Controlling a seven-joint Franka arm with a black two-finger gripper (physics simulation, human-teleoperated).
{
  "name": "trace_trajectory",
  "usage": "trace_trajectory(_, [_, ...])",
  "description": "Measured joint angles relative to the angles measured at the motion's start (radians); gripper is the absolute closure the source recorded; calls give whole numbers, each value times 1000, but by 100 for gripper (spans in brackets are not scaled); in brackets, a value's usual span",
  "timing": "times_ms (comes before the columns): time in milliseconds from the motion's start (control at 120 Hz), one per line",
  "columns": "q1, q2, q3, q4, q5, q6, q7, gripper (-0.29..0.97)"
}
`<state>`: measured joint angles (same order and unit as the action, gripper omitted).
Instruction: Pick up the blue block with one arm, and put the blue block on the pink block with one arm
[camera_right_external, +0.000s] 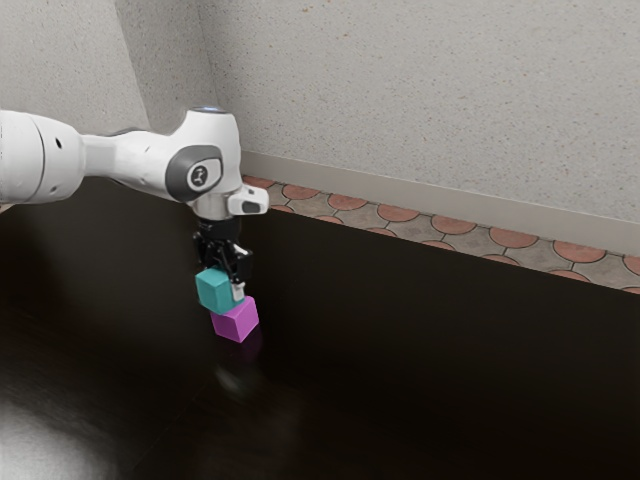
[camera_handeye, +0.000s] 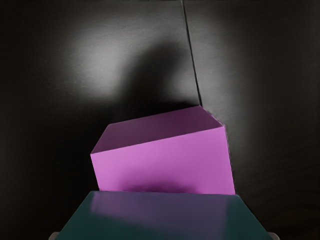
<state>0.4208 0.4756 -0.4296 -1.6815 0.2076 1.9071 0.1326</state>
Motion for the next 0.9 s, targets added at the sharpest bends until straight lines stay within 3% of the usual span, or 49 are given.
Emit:
trace_trajectory(267, [-24, 45, 1, 55, 22, -19, 22, 30])
trace_trajectory(558, [-24, 37, 0, 65, 24, -38, 40, 9])
trace_trajectory(700, [-22, -69, -11, 55, 17, -71, 47, 5])
trace_trajectory(900, [-5, -402, -97, -4, -38, -212, 54, 2])
